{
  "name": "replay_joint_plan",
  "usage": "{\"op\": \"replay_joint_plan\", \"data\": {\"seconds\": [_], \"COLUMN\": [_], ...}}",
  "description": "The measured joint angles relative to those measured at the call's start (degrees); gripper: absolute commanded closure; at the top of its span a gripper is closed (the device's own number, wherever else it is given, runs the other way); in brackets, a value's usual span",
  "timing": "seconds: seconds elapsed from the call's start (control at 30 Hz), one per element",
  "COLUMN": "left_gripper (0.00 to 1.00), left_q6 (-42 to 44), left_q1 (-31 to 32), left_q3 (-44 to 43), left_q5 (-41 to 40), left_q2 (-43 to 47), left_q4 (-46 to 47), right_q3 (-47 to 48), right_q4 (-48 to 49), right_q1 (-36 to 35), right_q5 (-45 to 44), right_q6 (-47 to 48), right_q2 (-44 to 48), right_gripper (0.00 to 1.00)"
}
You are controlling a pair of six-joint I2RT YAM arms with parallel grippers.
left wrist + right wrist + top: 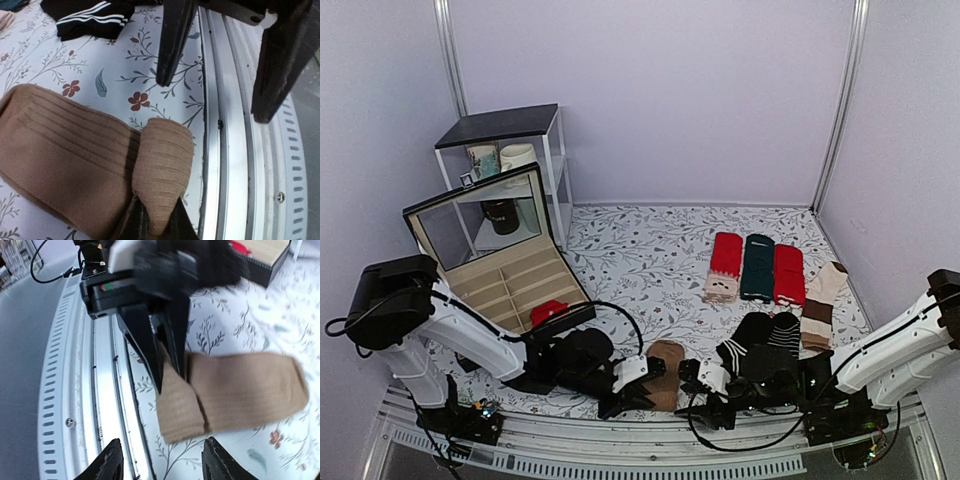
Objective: Roll the socks
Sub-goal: Roll a pair of socks at the corner of the board.
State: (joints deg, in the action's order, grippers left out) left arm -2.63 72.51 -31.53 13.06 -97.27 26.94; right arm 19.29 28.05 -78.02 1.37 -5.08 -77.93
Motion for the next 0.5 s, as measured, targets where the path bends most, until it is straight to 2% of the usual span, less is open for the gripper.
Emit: {"op": "replay_joint_plan", "data": {"seconds": [0.1,0.2,0.5], "left_gripper": [1.0,1.0,1.0], "left_q6": [-1.42,-2.47,-4.04], "left_q1": [-0.83,-1.68,-3.3], "left_q3": [-2.16,-3.45,-4.26], "left_q5": [3.04,5.88,9.9], "left_q2": [-1.44,-2.69,-4.31], "left_q4": [-1.75,-2.45,-2.27], "right_q3": [1.9,4.15,7.89], "right_q4": [0.04,-0.02,-2.1], "right_q1": [-3.85,-5.57,-8.72], "right_q5": [-7.37,-10.78,-14.67], "right_q6": [5.73,8.87,12.81], "right_q2": [-1.07,-3.48,-10.67], "right_gripper": [0.45,0.46,0.5]}}
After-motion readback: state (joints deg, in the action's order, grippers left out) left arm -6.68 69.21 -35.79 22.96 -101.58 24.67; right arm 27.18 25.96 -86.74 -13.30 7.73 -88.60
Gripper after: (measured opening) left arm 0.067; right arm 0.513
